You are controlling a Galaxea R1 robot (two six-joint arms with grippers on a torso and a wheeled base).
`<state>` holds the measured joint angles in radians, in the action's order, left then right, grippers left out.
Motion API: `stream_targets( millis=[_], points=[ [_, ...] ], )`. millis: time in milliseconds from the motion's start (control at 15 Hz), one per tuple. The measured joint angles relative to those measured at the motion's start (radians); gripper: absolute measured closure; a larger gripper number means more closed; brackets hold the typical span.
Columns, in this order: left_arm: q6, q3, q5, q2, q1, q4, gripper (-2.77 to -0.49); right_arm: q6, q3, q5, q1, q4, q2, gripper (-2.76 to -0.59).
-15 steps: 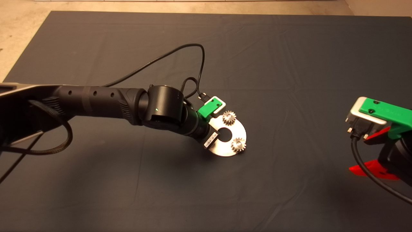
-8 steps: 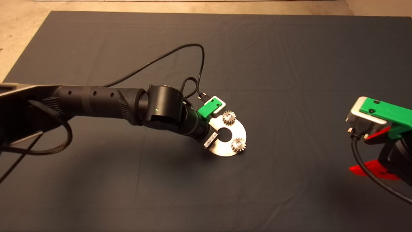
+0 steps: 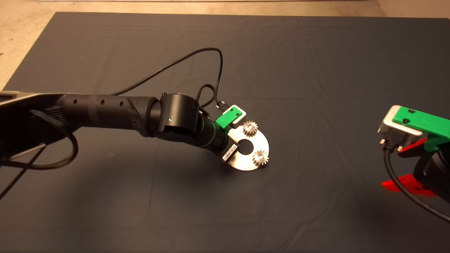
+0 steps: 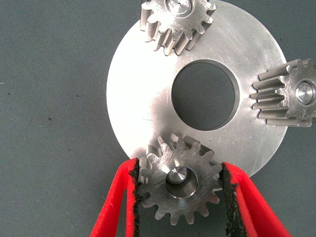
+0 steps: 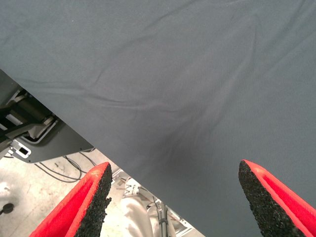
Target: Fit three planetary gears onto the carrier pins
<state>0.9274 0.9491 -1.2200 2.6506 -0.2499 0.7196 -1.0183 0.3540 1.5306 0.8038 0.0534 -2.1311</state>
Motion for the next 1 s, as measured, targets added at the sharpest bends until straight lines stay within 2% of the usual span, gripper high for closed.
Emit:
stream_targets(
  millis=[200, 333, 600, 1000],
  points=[
    [0.0, 0.0, 0.01, -0.005, 0.002, 0.0, -0.99, 0.0, 0.0, 0.0, 0.0, 0.0, 0.0, -1.89],
    [0.0, 0.0, 0.009, -0.005, 0.009, -0.004, -1.15, 0.0, 0.0, 0.0, 0.0, 0.0, 0.0, -1.89],
    [0.0, 0.0, 0.009, -0.005, 0.008, -0.005, -1.32, 0.0, 0.0, 0.0, 0.0, 0.0, 0.0, -1.89],
    [0.003, 0.0, 0.008, -0.005, 0.006, -0.015, -1.7, 0.0, 0.0, 0.0, 0.0, 0.0, 0.0, -1.89]
  ],
)
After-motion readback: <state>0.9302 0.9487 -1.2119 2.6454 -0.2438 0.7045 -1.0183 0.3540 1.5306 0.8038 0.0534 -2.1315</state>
